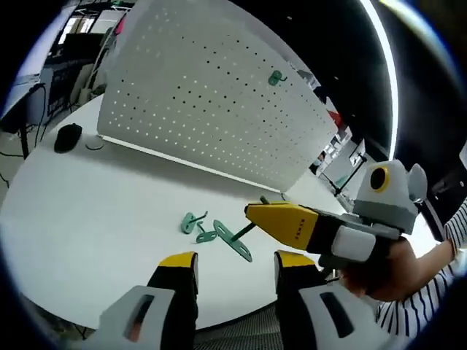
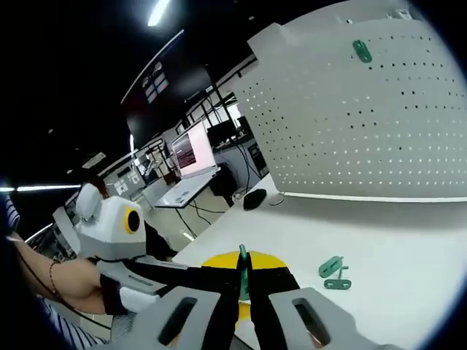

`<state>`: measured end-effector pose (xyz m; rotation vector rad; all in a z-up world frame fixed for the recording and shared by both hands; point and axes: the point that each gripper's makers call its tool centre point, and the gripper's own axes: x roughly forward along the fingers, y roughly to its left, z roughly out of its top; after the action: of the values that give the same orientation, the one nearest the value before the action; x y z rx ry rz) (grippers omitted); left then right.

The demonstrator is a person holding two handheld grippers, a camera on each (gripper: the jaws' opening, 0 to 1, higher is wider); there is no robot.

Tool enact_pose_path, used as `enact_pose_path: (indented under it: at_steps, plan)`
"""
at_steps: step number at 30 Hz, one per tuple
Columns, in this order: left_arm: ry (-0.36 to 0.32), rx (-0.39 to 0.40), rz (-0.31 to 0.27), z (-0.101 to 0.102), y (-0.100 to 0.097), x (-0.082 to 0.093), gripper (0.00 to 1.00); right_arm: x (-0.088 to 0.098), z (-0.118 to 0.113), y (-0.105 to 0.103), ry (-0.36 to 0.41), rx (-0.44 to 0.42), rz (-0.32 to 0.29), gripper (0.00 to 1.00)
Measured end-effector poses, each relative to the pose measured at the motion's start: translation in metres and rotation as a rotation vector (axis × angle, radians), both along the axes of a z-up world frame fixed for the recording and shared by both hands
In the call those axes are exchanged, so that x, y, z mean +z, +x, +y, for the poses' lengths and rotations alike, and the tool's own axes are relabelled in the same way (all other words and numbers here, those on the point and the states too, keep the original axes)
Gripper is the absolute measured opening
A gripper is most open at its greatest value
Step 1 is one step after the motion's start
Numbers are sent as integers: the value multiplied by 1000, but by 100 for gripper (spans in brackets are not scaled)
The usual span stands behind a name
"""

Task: Insert the hook assembly into the mounting plate slot until the hook locks in place.

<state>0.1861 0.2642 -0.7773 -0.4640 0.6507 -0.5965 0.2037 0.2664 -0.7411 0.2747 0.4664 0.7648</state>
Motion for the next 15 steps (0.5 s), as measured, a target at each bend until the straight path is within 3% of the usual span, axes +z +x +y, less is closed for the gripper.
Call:
enact_pose_path:
  at_steps: [15]
  plan:
    - [-60, 41, 19, 2, 3, 3, 17, 10, 14, -6, 11, 44, -48, 0]
